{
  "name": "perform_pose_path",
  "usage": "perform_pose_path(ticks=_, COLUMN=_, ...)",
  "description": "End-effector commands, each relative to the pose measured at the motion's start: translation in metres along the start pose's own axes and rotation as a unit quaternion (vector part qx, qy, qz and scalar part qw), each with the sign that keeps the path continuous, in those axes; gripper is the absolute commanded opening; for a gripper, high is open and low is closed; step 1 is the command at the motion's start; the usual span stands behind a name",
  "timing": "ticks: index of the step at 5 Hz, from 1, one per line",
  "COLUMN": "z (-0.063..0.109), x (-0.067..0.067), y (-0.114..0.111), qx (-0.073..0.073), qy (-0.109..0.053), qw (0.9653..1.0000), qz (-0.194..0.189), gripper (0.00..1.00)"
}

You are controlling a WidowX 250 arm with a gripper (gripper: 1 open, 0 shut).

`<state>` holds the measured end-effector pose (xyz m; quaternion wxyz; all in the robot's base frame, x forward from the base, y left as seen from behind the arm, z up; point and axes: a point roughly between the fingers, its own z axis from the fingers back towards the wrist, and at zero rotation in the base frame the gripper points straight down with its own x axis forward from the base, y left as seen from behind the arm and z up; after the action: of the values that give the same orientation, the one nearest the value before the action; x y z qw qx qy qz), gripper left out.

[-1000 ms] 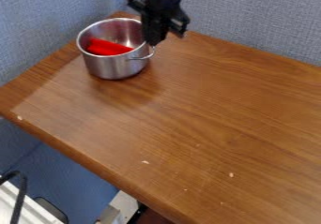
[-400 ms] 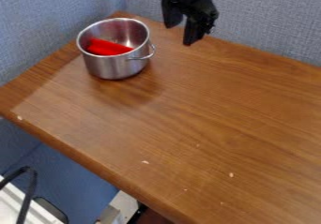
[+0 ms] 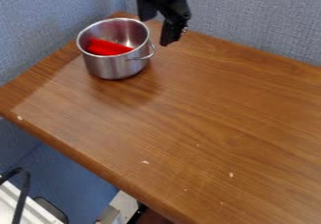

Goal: Move the red object from the metal pot to the table

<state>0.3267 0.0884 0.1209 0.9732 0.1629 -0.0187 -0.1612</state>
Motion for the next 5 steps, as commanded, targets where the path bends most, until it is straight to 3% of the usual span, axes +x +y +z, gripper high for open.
perform_pose_path(ticks=1, z=0.001, x=-0.006, y=0.017, qx=0.032, qy=0.001, qw=0.9994, qz=0.012, gripper=1.0)
perform_pose_path(ticks=5, z=-0.02, x=-0.014, y=0.046, qx=0.006, qy=0.028, qw=0.998, qz=0.057, gripper=1.0)
